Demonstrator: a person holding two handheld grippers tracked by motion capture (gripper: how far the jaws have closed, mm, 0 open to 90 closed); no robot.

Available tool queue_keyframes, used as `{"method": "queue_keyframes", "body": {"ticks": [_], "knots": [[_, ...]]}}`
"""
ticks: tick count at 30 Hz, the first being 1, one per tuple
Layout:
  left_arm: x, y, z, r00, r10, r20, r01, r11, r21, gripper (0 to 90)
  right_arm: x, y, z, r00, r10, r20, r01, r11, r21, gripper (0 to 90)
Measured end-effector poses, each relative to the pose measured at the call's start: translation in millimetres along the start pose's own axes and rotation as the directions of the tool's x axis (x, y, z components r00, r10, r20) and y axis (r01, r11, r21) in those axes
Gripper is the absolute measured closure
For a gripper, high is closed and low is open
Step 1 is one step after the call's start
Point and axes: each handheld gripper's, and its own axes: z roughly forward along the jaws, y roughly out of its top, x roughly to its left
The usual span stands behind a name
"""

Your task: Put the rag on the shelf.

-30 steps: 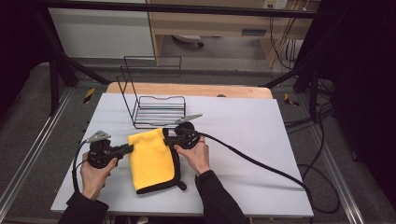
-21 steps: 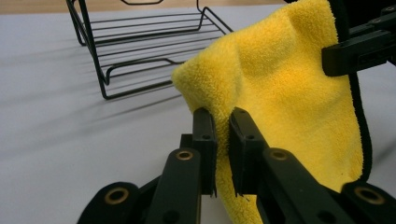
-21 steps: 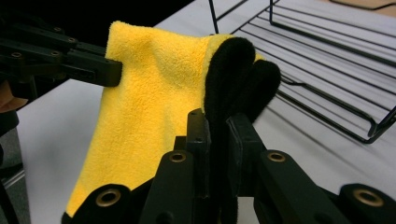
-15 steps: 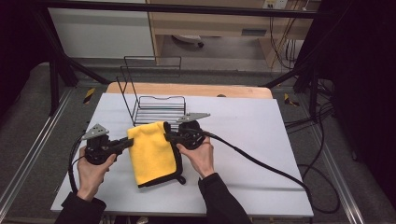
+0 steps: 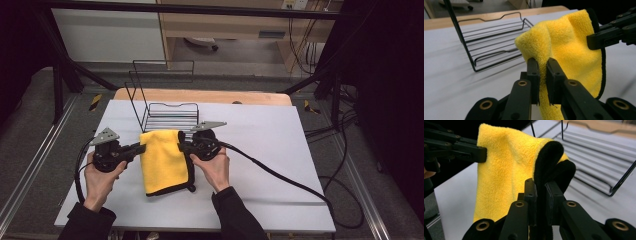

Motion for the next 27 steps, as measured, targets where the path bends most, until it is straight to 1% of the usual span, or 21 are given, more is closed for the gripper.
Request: {"method": "queue_keyframes", "body": {"ticks": [1, 2, 4, 5, 6, 7, 9, 12, 14, 15, 16, 18, 19, 20, 22, 25, 27], "knots": [[5.3, -2.6, 3.0, 0.9999, -0.013, -0.002, 0.013, 0.9998, 0.017, 81.6, -3.9, -5.5, 15.1, 0.9996, 0.027, -0.008, -0.027, 0.999, 0.019, 81.4], [10.6, -5.6, 6.0, 0.9995, -0.030, -0.006, 0.030, 0.9990, 0.031, 81.6, -3.9, -5.5, 15.1, 0.9996, 0.027, -0.008, -0.027, 0.999, 0.019, 81.4], [22.0, -11.9, 11.2, 0.9988, -0.045, -0.020, 0.046, 0.9966, 0.068, 81.5, -8.5, -11.7, 32.7, 0.9979, 0.062, -0.020, -0.062, 0.997, 0.035, 81.3], [28.0, -16.4, 14.8, 0.9979, -0.059, -0.029, 0.061, 0.9945, 0.085, 81.5, -11.2, -15.5, 41.3, 0.9971, 0.073, -0.023, -0.072, 0.996, 0.044, 81.2], [31.3, -19.0, 16.7, 0.9974, -0.063, -0.034, 0.066, 0.9928, 0.100, 81.4, -14.8, -20.4, 51.6, 0.9962, 0.084, -0.021, -0.083, 0.995, 0.062, 81.0], [35.4, -22.6, 19.6, 0.9969, -0.068, -0.038, 0.072, 0.9909, 0.113, 81.4, -16.9, -23.3, 57.1, 0.9962, 0.086, -0.018, -0.084, 0.994, 0.070, 80.8], [41.9, -29.0, 25.6, 0.9956, -0.078, -0.051, 0.084, 0.9868, 0.139, 81.3, -22.0, -29.3, 68.2, 0.9973, 0.072, -0.012, -0.071, 0.995, 0.071, 79.9], [49.0, -35.3, 32.6, 0.9940, -0.088, -0.065, 0.098, 0.9815, 0.165, 81.3, -28.7, -31.2, 77.3, 0.9992, 0.041, 0.000, -0.041, 0.998, 0.051, 77.2], [51.2, -37.4, 35.3, 0.9934, -0.091, -0.071, 0.102, 0.9795, 0.174, 81.3, -33.0, -29.6, 81.5, 0.9998, 0.012, 0.017, -0.013, 0.999, 0.052, 70.4], [51.6, -38.1, 36.4, 0.9935, -0.085, -0.076, 0.098, 0.9793, 0.177, 81.2, -35.0, -28.9, 83.8, 0.9995, -0.004, 0.031, 0.003, 0.998, 0.056, 69.3], [52.1, -38.9, 37.7, 0.9936, -0.079, -0.080, 0.093, 0.9791, 0.181, 81.2, -37.4, -28.5, 86.5, 0.9994, -0.010, 0.033, 0.007, 0.997, 0.072, 67.3], [53.2, -40.7, 39.7, 0.9934, -0.073, -0.089, 0.089, 0.9770, 0.194, 81.1, -42.1, -29.5, 92.9, 0.9997, 0.003, 0.024, -0.006, 0.993, 0.117, 60.1], [54.2, -41.6, 40.3, 0.9934, -0.075, -0.086, 0.091, 0.9759, 0.198, 81.1, -43.8, -30.8, 96.9, 1.0000, 0.002, 0.009, -0.003, 0.989, 0.149, 58.1], [55.3, -42.6, 40.6, 0.9932, -0.076, -0.088, 0.093, 0.9752, 0.201, 81.1, -44.7, -33.0, 101.2, 1.0000, 0.000, 0.000, 0.000, 0.986, 0.168, 56.1], [57.2, -44.2, 41.3, 0.9930, -0.083, -0.084, 0.098, 0.9742, 0.203, 80.9, -44.8, -34.4, 103.8, 0.9999, 0.007, -0.012, -0.005, 0.988, 0.155, 57.8], [58.6, -46.0, 43.6, 0.9925, -0.083, -0.090, 0.101, 0.9721, 0.212, 80.3, -42.6, -34.6, 106.6, 0.9983, 0.019, -0.055, -0.010, 0.987, 0.160, 63.5], [59.6, -47.4, 45.5, 0.9922, -0.083, -0.093, 0.102, 0.9708, 0.217, 79.9, -40.3, -34.0, 107.8, 0.9982, 0.019, -0.057, -0.009, 0.986, 0.169, 66.3]]}}
